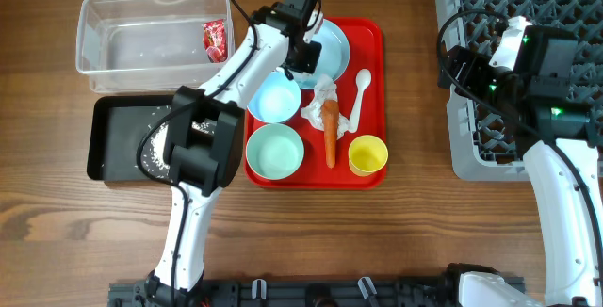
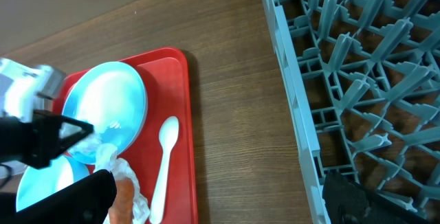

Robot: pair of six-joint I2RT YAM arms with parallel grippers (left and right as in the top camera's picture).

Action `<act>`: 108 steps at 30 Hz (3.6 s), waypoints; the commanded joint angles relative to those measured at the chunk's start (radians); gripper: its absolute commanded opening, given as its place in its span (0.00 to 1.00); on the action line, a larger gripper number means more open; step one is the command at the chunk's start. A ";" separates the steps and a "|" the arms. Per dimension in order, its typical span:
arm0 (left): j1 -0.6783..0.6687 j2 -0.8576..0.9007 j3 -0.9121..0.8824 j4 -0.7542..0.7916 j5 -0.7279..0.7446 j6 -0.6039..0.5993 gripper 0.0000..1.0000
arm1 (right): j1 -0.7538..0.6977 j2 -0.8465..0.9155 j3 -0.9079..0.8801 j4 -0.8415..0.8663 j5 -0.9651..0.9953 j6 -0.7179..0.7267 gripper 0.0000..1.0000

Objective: Sort waste into correct bins and load items into the dishwasher rack

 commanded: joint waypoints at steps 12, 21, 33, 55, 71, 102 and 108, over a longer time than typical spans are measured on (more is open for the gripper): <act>0.237 -0.246 0.040 -0.051 -0.216 -0.007 0.04 | -0.002 0.008 0.020 0.000 0.017 -0.010 1.00; 0.322 -0.242 0.007 -0.105 -0.186 -0.010 0.39 | -0.002 0.008 0.020 -0.002 0.016 -0.010 1.00; 0.274 -0.243 0.006 -0.106 -0.162 -0.009 0.91 | -0.002 0.008 0.020 -0.002 0.017 -0.010 1.00; -0.140 -0.233 -0.255 -0.051 0.109 0.072 0.71 | -0.002 0.008 0.020 -0.011 0.017 -0.012 1.00; -0.144 -0.178 -0.290 0.041 0.109 0.066 0.67 | -0.002 0.008 0.020 -0.011 0.017 -0.011 1.00; -0.144 -0.225 -0.200 0.000 0.113 0.042 0.04 | -0.002 0.008 0.020 -0.013 0.017 -0.012 1.00; -0.144 -0.303 -0.175 -0.019 0.113 0.023 0.04 | -0.002 0.008 0.020 -0.012 0.017 -0.012 1.00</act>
